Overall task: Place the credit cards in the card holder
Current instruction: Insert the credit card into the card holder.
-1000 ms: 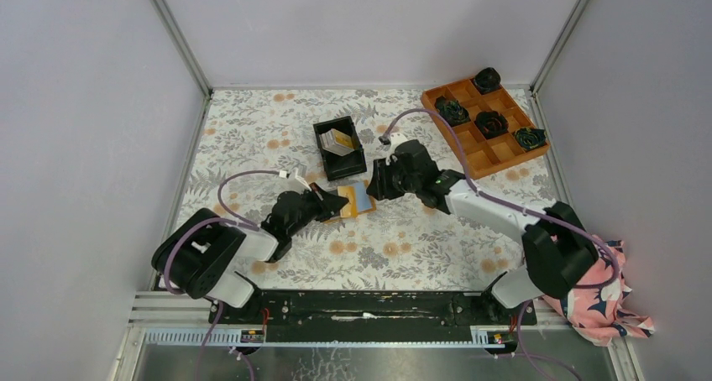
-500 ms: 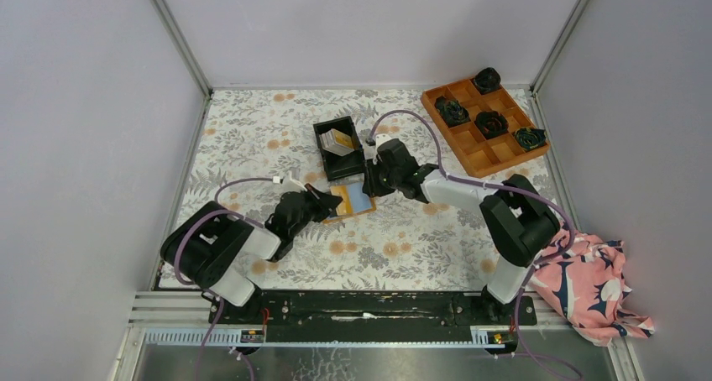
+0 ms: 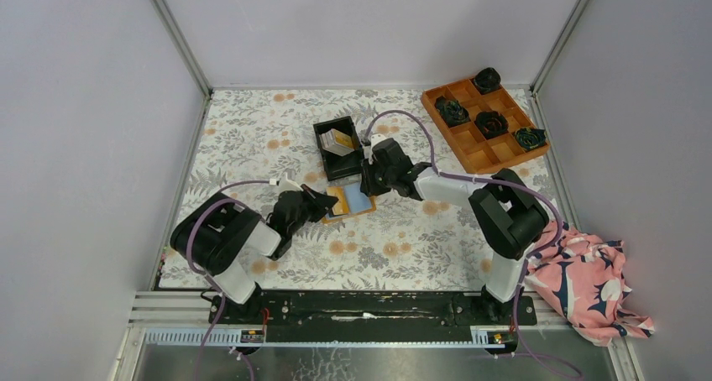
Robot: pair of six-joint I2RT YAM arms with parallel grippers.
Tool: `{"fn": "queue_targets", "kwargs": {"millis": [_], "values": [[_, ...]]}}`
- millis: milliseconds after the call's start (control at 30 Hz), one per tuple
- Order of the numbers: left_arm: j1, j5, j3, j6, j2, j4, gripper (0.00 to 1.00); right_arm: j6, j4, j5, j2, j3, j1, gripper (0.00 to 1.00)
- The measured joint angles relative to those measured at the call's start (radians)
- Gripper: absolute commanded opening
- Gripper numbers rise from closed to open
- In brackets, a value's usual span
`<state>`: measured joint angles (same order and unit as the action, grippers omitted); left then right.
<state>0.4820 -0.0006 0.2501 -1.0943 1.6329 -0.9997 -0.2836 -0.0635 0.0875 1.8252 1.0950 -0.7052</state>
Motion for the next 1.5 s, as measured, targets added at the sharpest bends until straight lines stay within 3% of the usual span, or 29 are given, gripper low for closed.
{"fn": "queue_targets", "kwargs": {"millis": [400, 667, 1500], "values": [[-0.047, 0.090, -0.024, -0.110, 0.183, -0.251, 0.00, 0.006, -0.001, -0.001, 0.045, 0.002, -0.002, 0.33], [-0.053, 0.131, -0.028, -0.147, 0.214, -0.329, 0.00, 0.011, -0.004, -0.002, 0.060, 0.002, -0.002, 0.33], [-0.057, 0.134, -0.029, -0.142, 0.220, -0.326, 0.00, 0.011, -0.008, -0.002, 0.061, 0.002, -0.002, 0.33]]}}
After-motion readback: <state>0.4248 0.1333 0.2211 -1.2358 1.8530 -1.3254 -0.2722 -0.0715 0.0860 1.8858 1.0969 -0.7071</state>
